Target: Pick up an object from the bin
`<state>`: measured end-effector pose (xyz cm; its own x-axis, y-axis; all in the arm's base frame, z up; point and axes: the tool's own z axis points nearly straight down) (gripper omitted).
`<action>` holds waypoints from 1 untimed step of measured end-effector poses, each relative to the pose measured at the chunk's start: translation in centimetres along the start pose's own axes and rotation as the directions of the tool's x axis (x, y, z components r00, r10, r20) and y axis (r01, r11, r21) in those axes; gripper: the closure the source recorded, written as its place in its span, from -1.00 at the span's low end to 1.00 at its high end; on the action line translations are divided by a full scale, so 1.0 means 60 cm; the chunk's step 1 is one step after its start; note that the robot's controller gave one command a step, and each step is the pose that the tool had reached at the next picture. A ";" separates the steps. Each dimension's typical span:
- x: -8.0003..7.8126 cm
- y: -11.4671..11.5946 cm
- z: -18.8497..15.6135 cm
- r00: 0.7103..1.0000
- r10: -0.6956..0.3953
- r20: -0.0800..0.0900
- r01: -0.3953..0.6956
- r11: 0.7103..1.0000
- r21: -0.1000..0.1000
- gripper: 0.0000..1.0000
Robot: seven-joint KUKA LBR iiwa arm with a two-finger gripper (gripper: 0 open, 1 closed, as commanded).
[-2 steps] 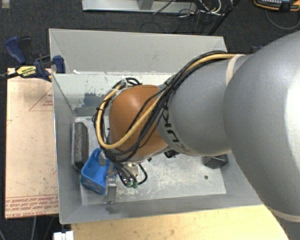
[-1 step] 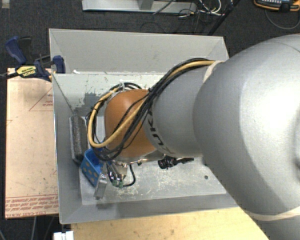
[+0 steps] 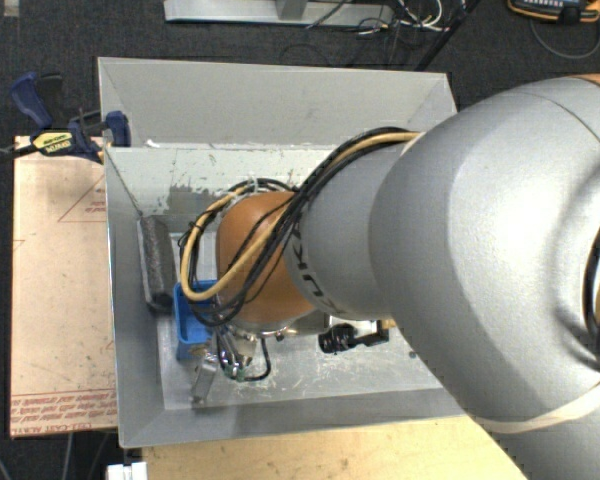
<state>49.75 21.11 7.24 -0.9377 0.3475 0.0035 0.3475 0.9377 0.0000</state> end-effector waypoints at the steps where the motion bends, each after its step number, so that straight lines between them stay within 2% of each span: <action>1: 0.001 -0.002 0.002 0.999 0.053 0.003 -0.053 0.999 -0.004 -1.00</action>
Offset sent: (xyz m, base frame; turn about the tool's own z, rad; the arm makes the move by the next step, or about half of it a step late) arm 0.0000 0.0000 0.0000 0.0000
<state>49.69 21.04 7.12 -0.9180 0.3966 0.0006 0.3966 0.9180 0.0036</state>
